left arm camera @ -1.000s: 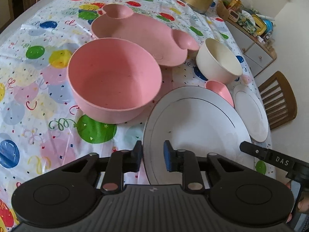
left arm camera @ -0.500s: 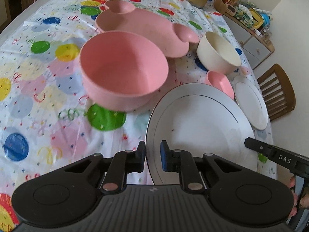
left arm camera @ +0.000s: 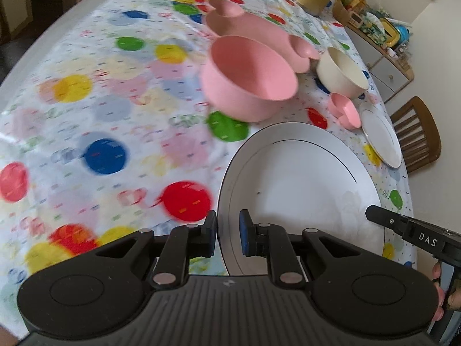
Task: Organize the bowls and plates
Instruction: 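Lift the large white plate with the left gripper and carry it toward the table edge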
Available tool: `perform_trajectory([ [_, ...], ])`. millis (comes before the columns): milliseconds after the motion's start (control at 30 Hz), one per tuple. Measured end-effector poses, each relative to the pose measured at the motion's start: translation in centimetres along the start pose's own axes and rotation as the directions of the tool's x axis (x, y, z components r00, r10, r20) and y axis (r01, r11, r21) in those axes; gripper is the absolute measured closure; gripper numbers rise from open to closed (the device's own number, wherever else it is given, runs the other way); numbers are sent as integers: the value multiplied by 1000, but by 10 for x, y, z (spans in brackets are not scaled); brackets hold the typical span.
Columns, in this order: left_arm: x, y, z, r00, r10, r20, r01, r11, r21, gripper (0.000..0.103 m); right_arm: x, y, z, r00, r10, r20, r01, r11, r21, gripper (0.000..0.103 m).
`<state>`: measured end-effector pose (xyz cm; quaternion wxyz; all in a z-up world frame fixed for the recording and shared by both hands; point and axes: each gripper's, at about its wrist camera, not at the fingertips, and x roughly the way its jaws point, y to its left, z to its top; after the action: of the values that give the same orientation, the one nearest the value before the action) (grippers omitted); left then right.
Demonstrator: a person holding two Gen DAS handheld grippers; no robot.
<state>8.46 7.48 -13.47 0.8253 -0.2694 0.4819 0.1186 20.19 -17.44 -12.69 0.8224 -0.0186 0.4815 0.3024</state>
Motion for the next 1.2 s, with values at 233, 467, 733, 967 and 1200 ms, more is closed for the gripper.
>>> perform_trajectory([
  [233, -28, 37, -16, 999, 41, 15, -40, 998, -39, 88, -1, 41, -22, 999, 38, -7, -38, 999, -28, 97],
  [467, -45, 67, -30, 998, 67, 19, -66, 996, -65, 88, 6, 70, -37, 997, 65, -35, -67, 997, -45, 97],
  [733, -49, 84, -40, 997, 76, 2, -75, 994, -75, 88, 9, 89, -50, 997, 62, -54, -65, 997, -50, 97],
  [967, -46, 87, -44, 998, 70, -4, -70, 995, -66, 88, 11, 91, -55, 997, 45, -57, -47, 998, -43, 97],
  [1200, -45, 88, -43, 998, 61, 2, -61, 996, -60, 88, 11, 92, -57, 998, 32, -53, -33, 999, -34, 97],
])
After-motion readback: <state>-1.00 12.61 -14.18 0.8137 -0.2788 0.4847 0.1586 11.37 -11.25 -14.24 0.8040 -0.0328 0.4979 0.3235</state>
